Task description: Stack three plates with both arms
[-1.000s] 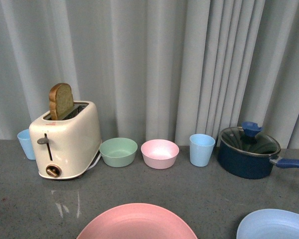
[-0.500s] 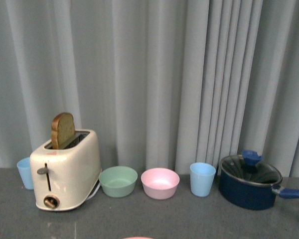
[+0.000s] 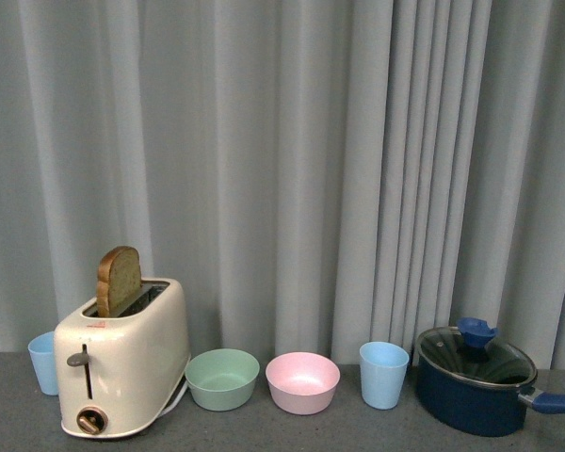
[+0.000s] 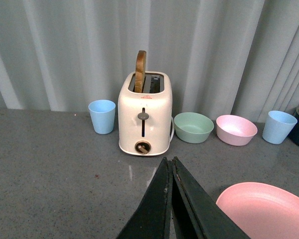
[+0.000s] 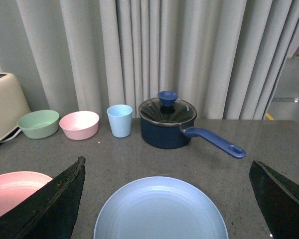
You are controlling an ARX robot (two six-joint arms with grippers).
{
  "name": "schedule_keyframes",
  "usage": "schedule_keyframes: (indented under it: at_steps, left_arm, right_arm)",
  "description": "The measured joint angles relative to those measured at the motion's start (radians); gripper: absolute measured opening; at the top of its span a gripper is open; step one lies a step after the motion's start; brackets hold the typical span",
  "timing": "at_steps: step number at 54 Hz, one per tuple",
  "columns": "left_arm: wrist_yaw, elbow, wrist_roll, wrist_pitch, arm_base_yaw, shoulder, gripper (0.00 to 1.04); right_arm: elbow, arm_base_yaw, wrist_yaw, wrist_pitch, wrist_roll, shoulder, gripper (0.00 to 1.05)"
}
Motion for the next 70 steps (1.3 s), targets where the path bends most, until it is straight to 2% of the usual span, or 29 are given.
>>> schedule_keyframes:
  at_steps: [42,48,70]
  left_arm:
    - [0.0,0.0,0.0,-0.271,0.0,-0.273,0.04]
    - [-0.001,0.0,0.0,-0.434,0.0,-0.406,0.04]
    - [0.0,0.0,0.0,-0.443,0.0,-0.438,0.04]
  right_arm:
    - [0.0,0.0,0.0,0.0,0.0,0.0,0.97]
    - [0.0,0.0,0.0,0.0,0.0,0.0,0.97]
    - [0.0,0.0,0.0,0.0,0.0,0.0,0.97]
